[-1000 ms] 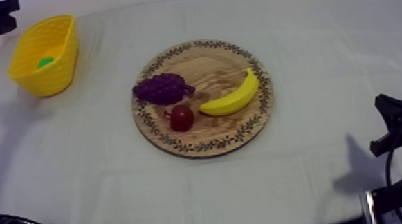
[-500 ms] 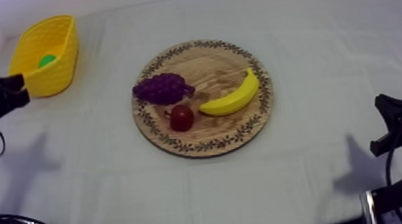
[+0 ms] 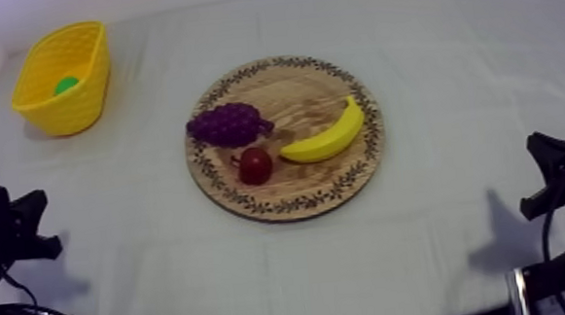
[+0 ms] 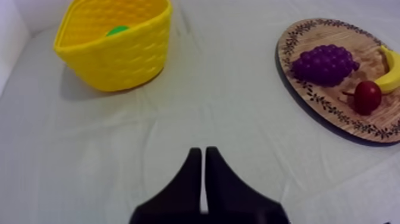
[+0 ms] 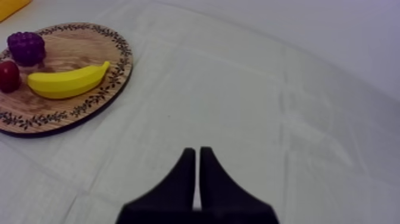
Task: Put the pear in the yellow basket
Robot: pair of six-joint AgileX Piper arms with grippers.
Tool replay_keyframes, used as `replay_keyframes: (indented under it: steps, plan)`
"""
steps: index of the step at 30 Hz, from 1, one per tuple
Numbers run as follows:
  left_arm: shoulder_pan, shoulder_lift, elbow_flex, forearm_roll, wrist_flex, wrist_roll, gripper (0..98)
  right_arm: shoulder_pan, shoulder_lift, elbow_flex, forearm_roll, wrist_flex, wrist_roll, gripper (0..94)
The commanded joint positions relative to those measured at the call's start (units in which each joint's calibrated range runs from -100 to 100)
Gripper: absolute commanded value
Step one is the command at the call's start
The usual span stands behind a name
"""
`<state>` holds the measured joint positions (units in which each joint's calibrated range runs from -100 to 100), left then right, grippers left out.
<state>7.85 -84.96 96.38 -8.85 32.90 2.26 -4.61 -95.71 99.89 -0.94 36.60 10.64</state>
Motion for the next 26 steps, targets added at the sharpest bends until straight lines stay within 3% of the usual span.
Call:
replay_keyframes:
  steps: [1, 6, 11, 13, 16, 20, 23, 26]
  plan:
    - [-0.50, -6.29, 0.64, 2.14, 1.76, -3.30, 0.0, 0.01, -0.04, 0.00, -0.01, 0.01, 0.06, 0.4]
    - [-1.84, -12.86, 0.71, 4.77, 6.50, -6.55, 0.0, -0.01, -0.04, 0.00, -0.01, 0.01, 0.05, 0.4]
    - [-2.63, -14.68, 0.75, 5.74, 8.01, -6.18, 0.1, 0.01, -0.04, 0.00, -0.01, 0.01, 0.06, 0.4]
    - [-2.73, -14.86, 1.53, 5.90, 5.73, -4.00, 0.1, 0.01, -0.04, 0.00, -0.01, 0.01, 0.02, 0.4]
    - [-2.79, -14.98, 2.76, 6.21, 0.98, 1.84, 0.1, 0.01, -0.04, 0.00, -0.01, 0.01, 0.02, 0.4]
    - [-2.81, -15.03, 3.25, 6.34, -0.99, 8.80, 0.1, 0.01, -0.04, 0.00, -0.01, 0.01, 0.03, 0.4]
    - [-2.82, -15.04, 3.35, 6.37, -1.40, 10.31, 0.1, 0.01, -0.04, 0.00, -0.01, 0.01, 0.06, 0.4]
    - [-2.82, -15.04, 3.38, 6.38, -1.54, 9.73, 0.1, 0.01, -0.04, 0.00, -0.01, 0.01, 0.02, 0.4]
